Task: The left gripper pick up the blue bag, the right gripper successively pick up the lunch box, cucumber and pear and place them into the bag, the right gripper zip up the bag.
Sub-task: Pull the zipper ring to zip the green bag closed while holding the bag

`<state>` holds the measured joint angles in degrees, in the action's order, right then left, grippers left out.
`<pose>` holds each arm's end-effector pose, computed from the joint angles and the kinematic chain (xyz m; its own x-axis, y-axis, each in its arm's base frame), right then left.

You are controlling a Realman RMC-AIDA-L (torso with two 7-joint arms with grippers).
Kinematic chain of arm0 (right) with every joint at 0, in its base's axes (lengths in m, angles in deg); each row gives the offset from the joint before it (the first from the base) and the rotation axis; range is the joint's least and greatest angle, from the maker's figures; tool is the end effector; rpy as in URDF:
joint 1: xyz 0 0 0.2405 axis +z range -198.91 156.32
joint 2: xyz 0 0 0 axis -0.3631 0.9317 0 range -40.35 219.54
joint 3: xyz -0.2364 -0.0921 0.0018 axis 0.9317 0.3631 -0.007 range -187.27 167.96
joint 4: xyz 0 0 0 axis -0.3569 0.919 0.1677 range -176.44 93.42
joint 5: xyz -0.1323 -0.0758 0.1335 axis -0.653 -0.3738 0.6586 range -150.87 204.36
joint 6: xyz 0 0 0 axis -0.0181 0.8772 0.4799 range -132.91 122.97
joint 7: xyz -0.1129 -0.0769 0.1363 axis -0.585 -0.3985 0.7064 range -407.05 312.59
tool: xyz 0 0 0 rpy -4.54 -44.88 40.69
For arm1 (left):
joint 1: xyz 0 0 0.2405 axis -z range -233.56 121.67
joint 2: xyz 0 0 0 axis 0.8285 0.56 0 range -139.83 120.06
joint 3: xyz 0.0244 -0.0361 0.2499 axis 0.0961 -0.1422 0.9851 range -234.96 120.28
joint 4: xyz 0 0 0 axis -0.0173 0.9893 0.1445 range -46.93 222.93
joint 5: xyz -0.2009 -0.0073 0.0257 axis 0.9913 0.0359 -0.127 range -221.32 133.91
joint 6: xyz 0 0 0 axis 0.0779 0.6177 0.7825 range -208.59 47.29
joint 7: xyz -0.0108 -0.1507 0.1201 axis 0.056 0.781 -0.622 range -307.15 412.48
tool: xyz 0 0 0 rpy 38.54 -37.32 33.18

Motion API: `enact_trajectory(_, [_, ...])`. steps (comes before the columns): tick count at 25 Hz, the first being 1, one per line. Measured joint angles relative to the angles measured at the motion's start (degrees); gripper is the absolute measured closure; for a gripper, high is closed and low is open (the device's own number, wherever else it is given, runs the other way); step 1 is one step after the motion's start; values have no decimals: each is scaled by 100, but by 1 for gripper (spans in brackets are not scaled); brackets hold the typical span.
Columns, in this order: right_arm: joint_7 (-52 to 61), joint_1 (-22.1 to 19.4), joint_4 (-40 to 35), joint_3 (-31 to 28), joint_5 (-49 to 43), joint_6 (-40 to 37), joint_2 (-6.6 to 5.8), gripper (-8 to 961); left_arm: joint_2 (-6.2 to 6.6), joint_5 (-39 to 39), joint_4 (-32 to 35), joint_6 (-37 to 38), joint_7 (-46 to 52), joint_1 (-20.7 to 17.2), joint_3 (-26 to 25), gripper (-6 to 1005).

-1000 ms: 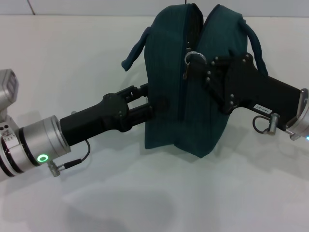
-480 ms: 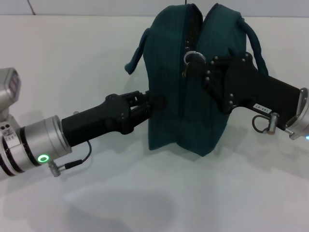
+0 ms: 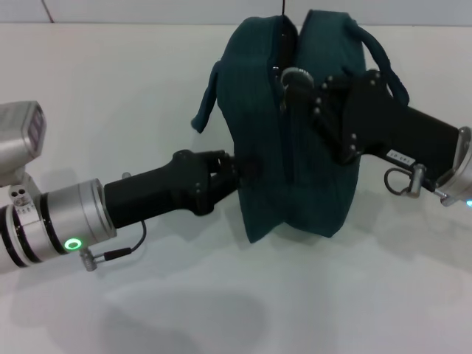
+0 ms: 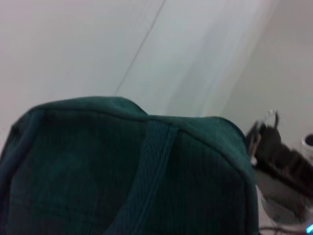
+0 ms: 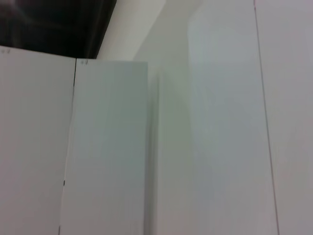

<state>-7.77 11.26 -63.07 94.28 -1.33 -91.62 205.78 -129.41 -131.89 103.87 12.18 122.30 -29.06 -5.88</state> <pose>0.1294 0.3293 -0.0618 0.5312 0.1480 -0.8342 -0.1855 -0.9404 -0.2850 -0.2146 0.2948 -0.0746 0.4931 0.4237 0.7598 0.5557 -0.8254 0.0996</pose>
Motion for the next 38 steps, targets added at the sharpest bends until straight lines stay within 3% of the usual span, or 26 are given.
enact_trajectory(20, [58, 70, -129, -63, 214, 116, 0, 948, 14, -668, 97, -43, -141, 7, 159, 923])
enact_trajectory(30, [837, 66, -137, -78, 220, 255, -12, 947, 29, -1032, 254, 22, -186, -3, 215, 924])
enact_trajectory(38, [1143, 38, -96, -223, 285, 283, -36, 947, 120, -1122, 251, 202, -192, -53, 334, 924])
